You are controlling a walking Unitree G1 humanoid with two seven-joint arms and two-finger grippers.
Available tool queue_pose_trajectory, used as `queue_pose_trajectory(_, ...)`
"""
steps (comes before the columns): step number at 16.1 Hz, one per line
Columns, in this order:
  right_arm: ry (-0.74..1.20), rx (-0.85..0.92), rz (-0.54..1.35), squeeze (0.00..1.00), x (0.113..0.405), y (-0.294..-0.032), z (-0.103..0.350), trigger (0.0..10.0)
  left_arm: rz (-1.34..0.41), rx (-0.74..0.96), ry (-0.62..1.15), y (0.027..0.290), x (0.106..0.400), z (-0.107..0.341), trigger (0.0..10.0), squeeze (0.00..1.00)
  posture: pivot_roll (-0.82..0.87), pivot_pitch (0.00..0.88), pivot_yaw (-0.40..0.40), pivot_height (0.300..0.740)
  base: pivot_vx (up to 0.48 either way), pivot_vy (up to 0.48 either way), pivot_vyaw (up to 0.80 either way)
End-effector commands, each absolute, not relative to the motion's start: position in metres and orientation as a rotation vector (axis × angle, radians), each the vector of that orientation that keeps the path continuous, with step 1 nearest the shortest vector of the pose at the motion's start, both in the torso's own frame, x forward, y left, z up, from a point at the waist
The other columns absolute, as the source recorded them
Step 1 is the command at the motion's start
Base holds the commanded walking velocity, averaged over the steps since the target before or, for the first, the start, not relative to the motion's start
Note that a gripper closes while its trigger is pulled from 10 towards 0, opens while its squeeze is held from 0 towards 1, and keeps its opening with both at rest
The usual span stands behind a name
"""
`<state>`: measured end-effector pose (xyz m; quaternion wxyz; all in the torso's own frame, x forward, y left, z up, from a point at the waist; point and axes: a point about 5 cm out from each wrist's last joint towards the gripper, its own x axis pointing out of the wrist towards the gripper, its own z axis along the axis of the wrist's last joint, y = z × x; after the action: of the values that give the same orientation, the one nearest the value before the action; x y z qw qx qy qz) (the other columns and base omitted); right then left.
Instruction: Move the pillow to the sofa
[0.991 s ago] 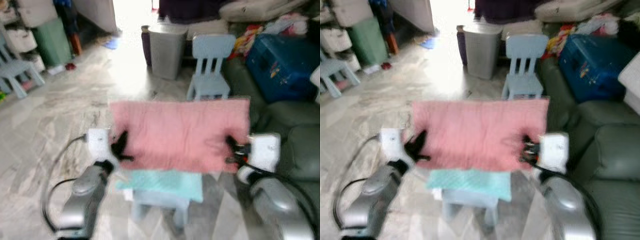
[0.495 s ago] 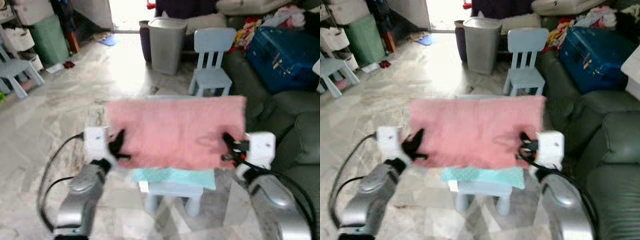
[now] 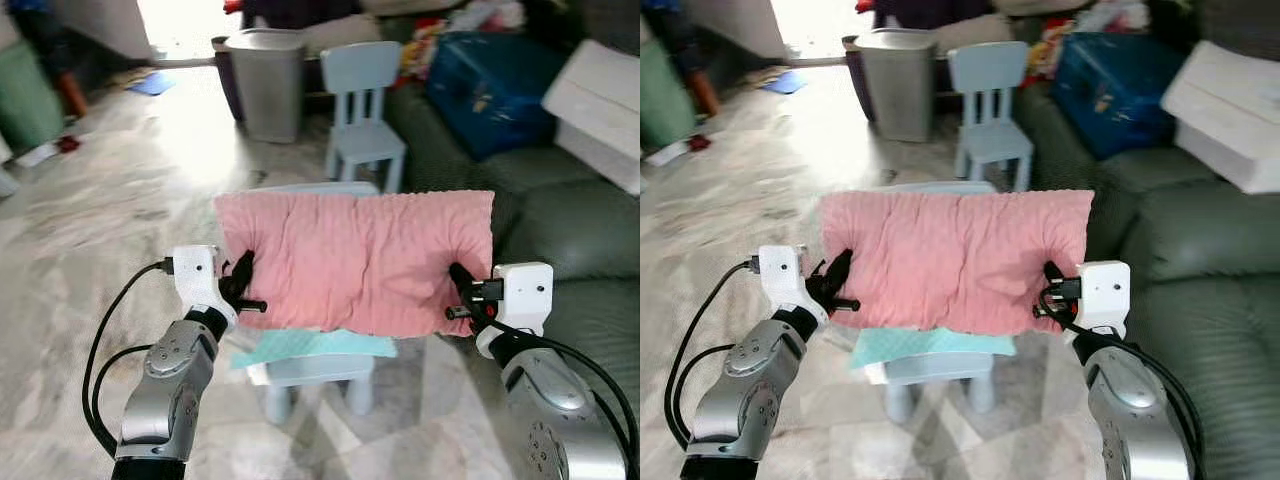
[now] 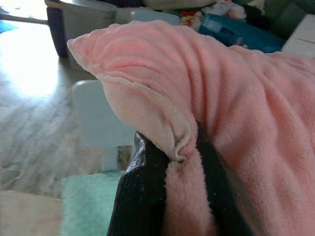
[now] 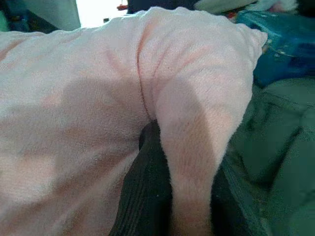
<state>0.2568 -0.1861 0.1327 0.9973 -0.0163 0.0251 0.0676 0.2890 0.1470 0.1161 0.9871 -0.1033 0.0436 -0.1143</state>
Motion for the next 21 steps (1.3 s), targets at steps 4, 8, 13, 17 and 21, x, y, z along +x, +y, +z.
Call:
queue_pose_trajectory(4, 0.035, -0.03, 0.132, 0.0, 0.258, -0.185, 0.136, 10.0, -0.242, -0.227, 0.065, 0.149, 0.291, 0.121, 10.0, 0.0, -0.21, 0.0, 0.034, 0.74, 0.0, 0.0, -0.8)
queue_pose_trajectory(8, 0.035, -0.029, 0.131, 0.0, 0.257, -0.186, 0.137, 10.0, -0.267, -0.237, 0.067, 0.146, 0.29, 0.12, 10.0, 0.0, -0.21, 0.0, 0.035, 0.74, 0.0, 0.0, -0.8)
queue_pose_trajectory(13, 0.034, -0.033, 0.131, 0.0, 0.258, -0.186, 0.137, 10.0, -0.28, -0.241, 0.068, 0.143, 0.289, 0.119, 10.0, 0.0, -0.22, 0.0, 0.033, 0.74, 0.0, 0.0, -0.8)
queue_pose_trajectory(17, 0.032, -0.034, 0.133, 0.0, 0.258, -0.186, 0.138, 10.0, -0.287, -0.244, 0.069, 0.141, 0.289, 0.119, 10.0, 0.0, -0.22, 0.0, 0.03, 0.74, 0.0, 0.0, -0.8)
queue_pose_trajectory(21, 0.029, -0.037, 0.138, 0.0, 0.258, -0.186, 0.139, 10.0, -0.314, -0.256, 0.063, 0.138, 0.287, 0.119, 10.0, 0.0, -0.22, 0.0, 0.029, 0.74, 0.151, 0.0, -0.2)
